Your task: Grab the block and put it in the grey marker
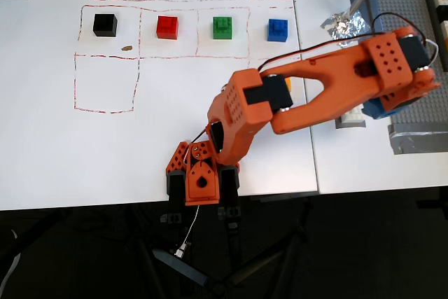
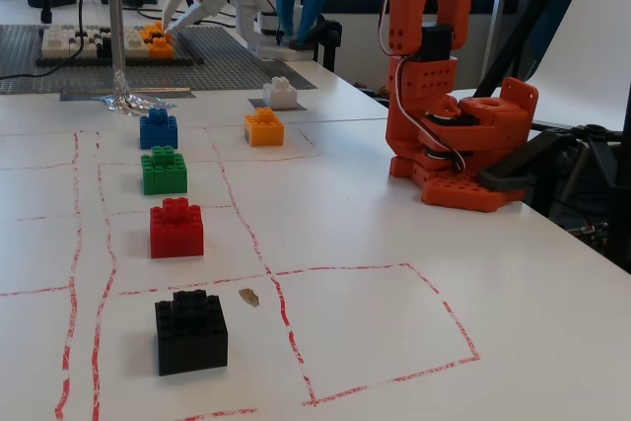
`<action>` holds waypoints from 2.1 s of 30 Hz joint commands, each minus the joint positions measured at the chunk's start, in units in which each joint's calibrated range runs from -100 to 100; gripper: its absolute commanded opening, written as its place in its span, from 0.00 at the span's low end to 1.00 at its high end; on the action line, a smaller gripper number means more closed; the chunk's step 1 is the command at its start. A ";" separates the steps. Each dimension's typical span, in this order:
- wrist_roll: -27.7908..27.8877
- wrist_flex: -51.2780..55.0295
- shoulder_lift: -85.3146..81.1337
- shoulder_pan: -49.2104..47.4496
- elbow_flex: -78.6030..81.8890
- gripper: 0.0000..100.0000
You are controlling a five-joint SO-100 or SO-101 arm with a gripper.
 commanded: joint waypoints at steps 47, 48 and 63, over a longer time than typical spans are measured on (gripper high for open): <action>-53.24 -32.36 -96.33 -88.48 101.24 0.00; -53.28 -32.36 -97.19 -88.30 101.79 0.00; -52.70 -30.73 -102.45 -88.66 104.78 0.00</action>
